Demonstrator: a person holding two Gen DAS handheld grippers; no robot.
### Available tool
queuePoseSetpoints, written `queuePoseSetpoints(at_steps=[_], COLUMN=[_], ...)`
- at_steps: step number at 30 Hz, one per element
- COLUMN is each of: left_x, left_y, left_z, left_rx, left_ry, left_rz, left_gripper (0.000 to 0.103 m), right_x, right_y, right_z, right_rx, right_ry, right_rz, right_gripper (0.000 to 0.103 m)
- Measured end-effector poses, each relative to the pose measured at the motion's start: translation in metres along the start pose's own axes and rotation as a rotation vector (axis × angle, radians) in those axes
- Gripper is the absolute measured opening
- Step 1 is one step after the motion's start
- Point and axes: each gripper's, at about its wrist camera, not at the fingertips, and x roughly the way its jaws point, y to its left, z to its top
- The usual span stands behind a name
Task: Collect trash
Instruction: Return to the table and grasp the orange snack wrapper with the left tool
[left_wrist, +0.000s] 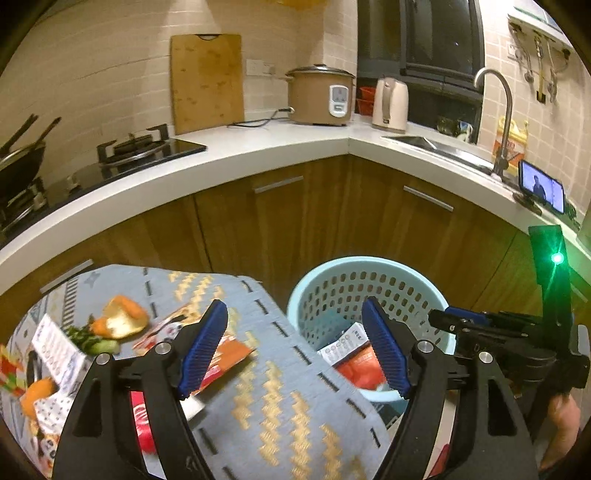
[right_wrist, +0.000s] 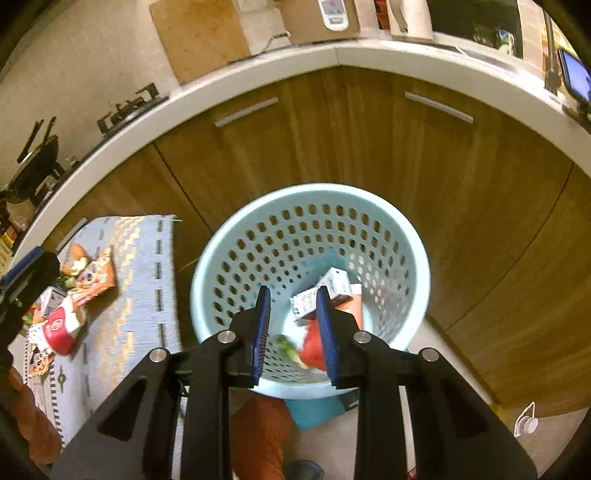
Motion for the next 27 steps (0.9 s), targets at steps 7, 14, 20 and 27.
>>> queuePoseSetpoints(at_steps=[7,14,20,27], left_x=[-0.055,-0.119,-0.158,-0.147], left_y=[0.040,0.119,0.189,0.237], left_z=[-0.022,-0.053,-0.088,-0.133], left_rx=[-0.072,-0.205,-0.314,-0.366], left_ry=[-0.069,-0.105,-0.073,0.104], left_rz=[0.093,0.267,0.410,0.431], left_gripper=[0.074,0.074,0.074,0.072], right_x=[-0.029,-0.040,-0.040,-0.033], right_y=[0.050,0.140,0.211,0.266], right_z=[-0.003,-0.024,-0.055,-0.085], right_rx=[-0.093,-0.252,-0.377,-0.486], right_ry=[-0.066,-0.093,-0.077,-0.033], right_rz=[0.084,0.192,0.272,0.319], right_gripper=[0.023,0.044,0.044,0.044])
